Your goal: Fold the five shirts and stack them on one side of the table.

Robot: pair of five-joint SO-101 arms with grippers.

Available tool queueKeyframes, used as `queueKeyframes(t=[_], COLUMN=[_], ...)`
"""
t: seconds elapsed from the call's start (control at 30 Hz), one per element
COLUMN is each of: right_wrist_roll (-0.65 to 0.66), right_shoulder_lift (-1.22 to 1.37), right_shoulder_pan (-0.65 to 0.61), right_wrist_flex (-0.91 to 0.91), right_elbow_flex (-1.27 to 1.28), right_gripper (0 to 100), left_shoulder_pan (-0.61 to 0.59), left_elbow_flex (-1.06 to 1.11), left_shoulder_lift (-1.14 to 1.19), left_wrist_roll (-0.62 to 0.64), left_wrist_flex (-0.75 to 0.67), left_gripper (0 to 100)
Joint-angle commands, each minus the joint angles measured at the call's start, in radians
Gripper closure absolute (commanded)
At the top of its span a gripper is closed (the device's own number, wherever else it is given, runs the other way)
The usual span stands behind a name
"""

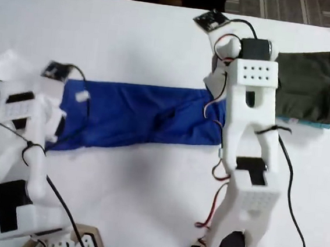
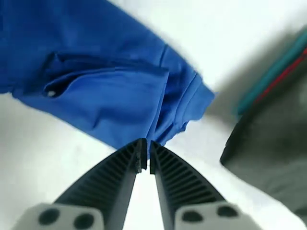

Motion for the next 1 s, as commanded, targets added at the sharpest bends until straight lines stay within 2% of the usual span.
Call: queueKeyframes(t=[0.0,0.13,0.27,0.43,0.57,0.97], right_wrist_roll=[0.012,0.012,0.012,0.012,0.049,0.074], right_shoulder_lift=[-0.162,-0.275,-0.374,-0.476,-0.545,-0.848], right_shoulder_pan=[-0.007,-0.007,-0.007,-0.007,-0.007,-0.007], right_wrist_flex=[0.016,0.015,0.015,0.015,0.015,0.015], right_elbow_flex=[0.117,0.226,0.313,0.408,0.479,0.776], right_gripper=[97.9,97.9,97.9,97.9,97.9,97.9], left_shoulder_pan=[-0.031,-0.054,-0.054,-0.051,-0.049,0.095], left_elbow_flex=[-0.122,-0.196,-0.351,-0.613,-0.763,-0.989], left_shoulder_lift=[-0.049,0.046,0.236,0.474,0.641,0.934], left_wrist_roll=[0.103,0.17,0.229,0.279,0.302,0.295], left_wrist_flex=[0.08,0.075,0.106,0.261,0.298,0.563], left_gripper=[91,77,78,78,78,78])
